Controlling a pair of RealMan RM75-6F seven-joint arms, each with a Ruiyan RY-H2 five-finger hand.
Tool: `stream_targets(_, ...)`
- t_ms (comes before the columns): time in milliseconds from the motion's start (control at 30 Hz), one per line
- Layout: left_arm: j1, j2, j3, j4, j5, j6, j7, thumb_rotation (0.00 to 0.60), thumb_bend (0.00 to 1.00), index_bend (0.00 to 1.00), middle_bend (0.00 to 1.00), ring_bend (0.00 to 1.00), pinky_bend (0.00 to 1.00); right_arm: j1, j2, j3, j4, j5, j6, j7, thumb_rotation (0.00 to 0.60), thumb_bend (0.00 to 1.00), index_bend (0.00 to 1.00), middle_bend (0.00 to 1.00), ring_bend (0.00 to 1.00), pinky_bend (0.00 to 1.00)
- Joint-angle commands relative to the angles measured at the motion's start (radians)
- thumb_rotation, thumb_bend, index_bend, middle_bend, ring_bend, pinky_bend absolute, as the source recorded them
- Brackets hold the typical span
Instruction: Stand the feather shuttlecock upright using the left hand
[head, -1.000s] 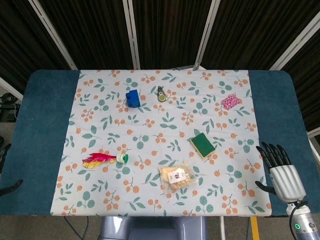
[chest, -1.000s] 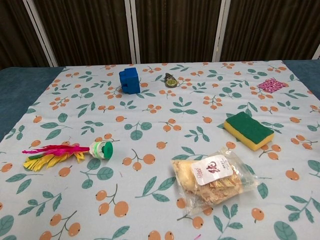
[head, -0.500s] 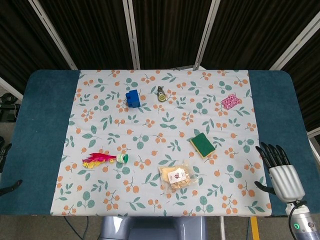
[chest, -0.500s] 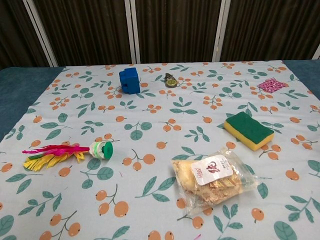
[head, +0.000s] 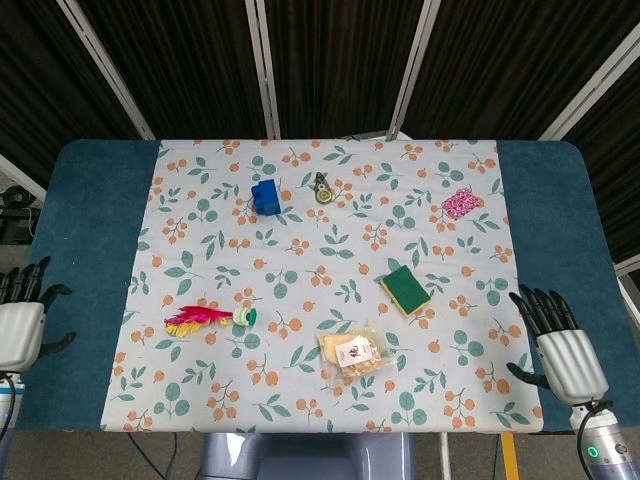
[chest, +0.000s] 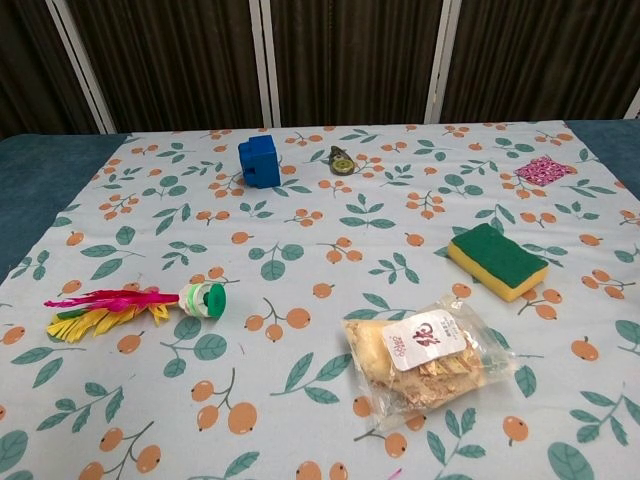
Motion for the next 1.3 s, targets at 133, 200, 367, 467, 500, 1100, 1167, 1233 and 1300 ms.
stream_targets(133, -0.071, -0.11, -0.001, 0.048, -0.036, -0.079, 0.101, 0.6, 0.15, 0.38, 0.0, 0.0, 0.0, 0.0, 0.0, 0.0, 0.0, 0.002, 0.0, 0.01, 0.6, 0.02, 0.04, 0.0, 0.0, 0.0)
stream_targets(200, -0.079, -0.135, -0.002, 0.063, -0.042, -0.081, 0.117, 0.6, 0.16, 0.4, 0.0, 0.0, 0.0, 0.001, 0.0, 0.001, -0.001, 0.002, 0.001, 0.016, 0.6, 0.02, 0.04, 0.0, 0.0, 0.0)
stream_targets(367, -0.097, -0.179, -0.005, 0.09, -0.052, -0.091, 0.132, 0.6, 0.22, 0.44, 0.0, 0.0, 0.0, 0.001, -0.002, 0.0, 0.002, -0.004, 0.005, 0.024, 0.6, 0.02, 0.04, 0.0, 0.0, 0.0)
stream_targets(467, -0.109, -0.207, -0.007, 0.1, -0.067, -0.105, 0.142, 0.6, 0.23, 0.45, 0.0, 0.0, 0.0, 0.001, -0.003, 0.0, 0.003, -0.006, 0.006, 0.025, 0.6, 0.02, 0.04, 0.0, 0.0, 0.0)
stream_targets(500, -0.113, -0.215, -0.006, 0.104, -0.071, -0.109, 0.15, 0.6, 0.23, 0.45, 0.0, 0.0, 0.0, 0.001, -0.003, -0.001, 0.003, -0.007, 0.006, 0.025, 0.6, 0.02, 0.04, 0.0, 0.0, 0.0)
stream_targets(1100, -0.18, -0.369, -0.014, 0.162, -0.114, -0.134, 0.251, 0.6, 0.24, 0.52, 0.0, 0.0, 0.0, 0.003, -0.003, 0.0, 0.004, -0.005, 0.006, 0.036, 0.6, 0.04, 0.04, 0.0, 0.0, 0.0)
stream_targets(1167, -0.185, -0.382, -0.015, 0.169, -0.121, -0.137, 0.262, 0.6, 0.24, 0.52, 0.0, 0.0, 0.0, 0.003, -0.002, 0.0, 0.004, -0.005, 0.007, 0.038, 0.6, 0.04, 0.04, 0.0, 0.0, 0.0)
stream_targets(1233, -0.191, -0.401, -0.017, 0.178, -0.133, -0.14, 0.275, 0.6, 0.24, 0.53, 0.0, 0.0, 0.0, 0.002, 0.0, -0.001, 0.004, -0.008, 0.009, 0.043, 0.6, 0.04, 0.04, 0.0, 0.0, 0.0)
stream_targets(1300, -0.193, -0.414, -0.014, 0.18, -0.14, -0.141, 0.283, 0.6, 0.24, 0.53, 0.0, 0.0, 0.0, 0.002, -0.001, -0.001, 0.005, -0.008, 0.01, 0.045, 0.6, 0.04, 0.04, 0.0, 0.0, 0.0)
